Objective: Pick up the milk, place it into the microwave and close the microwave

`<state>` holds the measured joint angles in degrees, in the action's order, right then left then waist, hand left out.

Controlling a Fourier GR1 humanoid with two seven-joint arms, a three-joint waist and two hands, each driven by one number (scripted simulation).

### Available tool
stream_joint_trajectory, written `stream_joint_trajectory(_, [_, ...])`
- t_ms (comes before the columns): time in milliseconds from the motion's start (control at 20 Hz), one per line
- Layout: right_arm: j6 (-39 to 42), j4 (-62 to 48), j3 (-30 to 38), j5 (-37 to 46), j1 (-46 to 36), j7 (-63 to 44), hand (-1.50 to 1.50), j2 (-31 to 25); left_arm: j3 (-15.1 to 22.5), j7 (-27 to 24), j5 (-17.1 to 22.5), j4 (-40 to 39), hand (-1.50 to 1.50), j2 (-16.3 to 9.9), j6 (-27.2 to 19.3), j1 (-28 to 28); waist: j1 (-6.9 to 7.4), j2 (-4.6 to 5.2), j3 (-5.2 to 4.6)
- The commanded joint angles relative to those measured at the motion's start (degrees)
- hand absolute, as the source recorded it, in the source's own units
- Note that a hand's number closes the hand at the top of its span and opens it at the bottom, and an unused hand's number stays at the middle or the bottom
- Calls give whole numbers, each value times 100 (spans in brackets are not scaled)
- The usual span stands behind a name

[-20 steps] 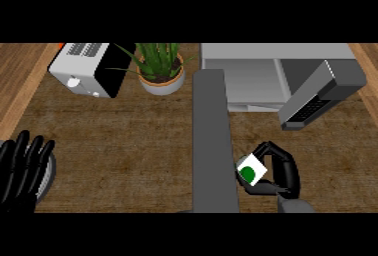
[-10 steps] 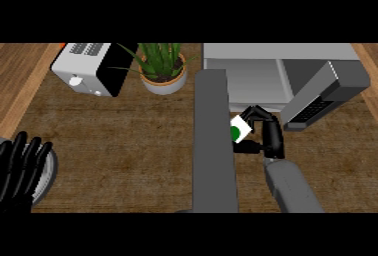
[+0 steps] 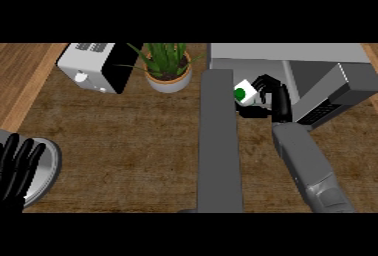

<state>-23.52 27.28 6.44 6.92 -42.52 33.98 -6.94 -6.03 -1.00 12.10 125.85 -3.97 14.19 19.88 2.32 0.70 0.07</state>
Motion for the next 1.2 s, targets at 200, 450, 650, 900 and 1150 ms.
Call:
stream_joint_trajectory(200, [-865, -1190, 549, 25, -797, 146, 150, -575, 120, -43, -126, -81, -150, 56, 4, -172, 155, 91, 11])
stream_joint_trajectory(450, [-1897, -1343, 438, 375, -1122, 309, 150, -815, 43, 145, -99, 128, -150, -66, 11, -161, 277, 125, 17])
stream_joint_trajectory(650, [-1731, -1984, -23, 869, -1334, 21, -150, -709, 58, 34, -275, -6, -150, -163, 129, -123, 372, 146, 13])
stream_joint_trajectory(900, [-1321, -2271, -262, 1124, -1751, -250, -150, -648, 20, -271, -360, -364, -150, -171, 234, -187, 347, 141, 6])
stream_joint_trajectory(1150, [-1249, -2264, -104, 984, -1590, -64, -150, -470, 43, -197, -447, -263, -150, -111, 100, -304, 344, 158, 15])
